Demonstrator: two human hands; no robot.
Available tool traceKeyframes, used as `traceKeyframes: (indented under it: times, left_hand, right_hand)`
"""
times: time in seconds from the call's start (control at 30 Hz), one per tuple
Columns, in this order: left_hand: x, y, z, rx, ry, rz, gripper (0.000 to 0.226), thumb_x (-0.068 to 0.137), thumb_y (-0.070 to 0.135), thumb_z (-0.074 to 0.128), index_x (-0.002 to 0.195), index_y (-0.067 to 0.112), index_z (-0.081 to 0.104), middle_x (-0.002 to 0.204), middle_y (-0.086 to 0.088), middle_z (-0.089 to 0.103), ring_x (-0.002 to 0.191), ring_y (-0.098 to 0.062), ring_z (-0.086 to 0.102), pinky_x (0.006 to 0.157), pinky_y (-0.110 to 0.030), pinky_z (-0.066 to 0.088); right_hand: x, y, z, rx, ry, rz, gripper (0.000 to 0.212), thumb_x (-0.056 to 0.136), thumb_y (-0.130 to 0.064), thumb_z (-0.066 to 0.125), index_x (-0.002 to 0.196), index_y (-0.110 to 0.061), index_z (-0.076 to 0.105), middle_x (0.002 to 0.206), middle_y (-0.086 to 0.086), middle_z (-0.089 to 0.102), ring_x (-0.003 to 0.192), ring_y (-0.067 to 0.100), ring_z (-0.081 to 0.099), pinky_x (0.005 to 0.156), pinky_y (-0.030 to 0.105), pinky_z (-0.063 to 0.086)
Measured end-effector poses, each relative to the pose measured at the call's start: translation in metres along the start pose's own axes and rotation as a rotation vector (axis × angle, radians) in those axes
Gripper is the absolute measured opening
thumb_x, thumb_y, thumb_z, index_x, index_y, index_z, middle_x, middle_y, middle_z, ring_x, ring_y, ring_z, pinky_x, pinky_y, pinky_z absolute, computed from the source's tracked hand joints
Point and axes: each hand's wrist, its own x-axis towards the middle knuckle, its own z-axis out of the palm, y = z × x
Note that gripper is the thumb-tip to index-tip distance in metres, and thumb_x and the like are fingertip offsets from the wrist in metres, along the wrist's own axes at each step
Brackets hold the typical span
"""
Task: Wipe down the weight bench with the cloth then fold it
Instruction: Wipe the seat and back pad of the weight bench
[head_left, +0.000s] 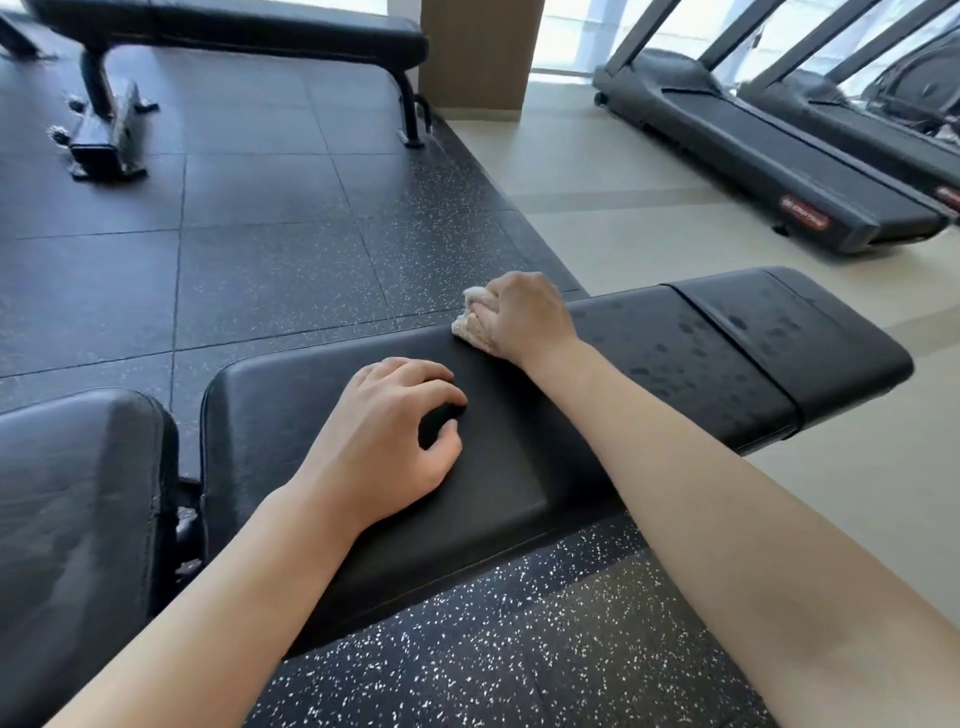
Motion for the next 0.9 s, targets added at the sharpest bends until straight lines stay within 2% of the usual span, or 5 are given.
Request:
traceKeyframes:
  times: [0.13,0.3,0.47,0.67,0.9]
  left_hand:
    - [0.001,-0.001,0.000,-0.009,0.003,-0.006,0.030,0.084,0.036,0.057,0.105,0.028,0.077,0.121,0.011,0.069,0.118,-0.017,0.060,0.106,-0.046,0.045]
    - [-0.002,-0.001,0.000,-0.028,0.006,-0.017,0.030,0.084,0.035,0.058,0.105,0.028,0.078,0.123,0.011,0.070,0.119,-0.016,0.060,0.109,-0.044,0.044]
    - [-0.002,0.000,0.001,-0.019,0.002,-0.026,0.030,0.084,0.036,0.058,0.105,0.028,0.078,0.124,0.010,0.070,0.120,-0.016,0.059,0.111,-0.043,0.041]
    - [-0.002,0.002,0.000,-0.012,-0.012,-0.037,0.032,0.083,0.036,0.058,0.105,0.026,0.078,0.124,0.009,0.070,0.121,-0.017,0.059,0.111,-0.044,0.042]
    - [-0.003,0.003,-0.003,-0.018,-0.014,-0.043,0.030,0.080,0.035,0.057,0.099,0.024,0.078,0.118,0.007,0.071,0.114,-0.023,0.060,0.104,-0.044,0.044]
  right_hand:
    - [-0.030,0.001,-0.011,0.033,-0.005,-0.044,0.029,0.096,-0.035,0.061,0.073,-0.017,0.061,0.081,0.008,0.062,0.086,0.033,0.061,0.069,0.032,0.033]
    - [-0.136,0.005,-0.038,0.119,0.016,-0.141,0.010,0.094,-0.034,0.066,0.099,-0.030,0.073,0.073,-0.009,0.046,0.070,0.015,0.056,0.064,0.028,0.039]
    - [-0.211,0.013,-0.063,0.241,-0.061,-0.128,0.012,0.095,-0.025,0.070,0.104,-0.030,0.075,0.081,-0.009,0.056,0.080,0.010,0.063,0.078,0.024,0.050]
    - [-0.164,0.017,-0.049,0.098,-0.021,-0.061,0.010,0.092,-0.035,0.068,0.087,-0.029,0.073,0.070,-0.006,0.048,0.065,0.011,0.052,0.064,0.029,0.042]
    - [-0.056,-0.002,-0.022,-0.011,-0.012,0.113,0.026,0.092,-0.035,0.061,0.077,-0.017,0.073,0.080,0.007,0.068,0.085,0.032,0.063,0.069,0.033,0.041]
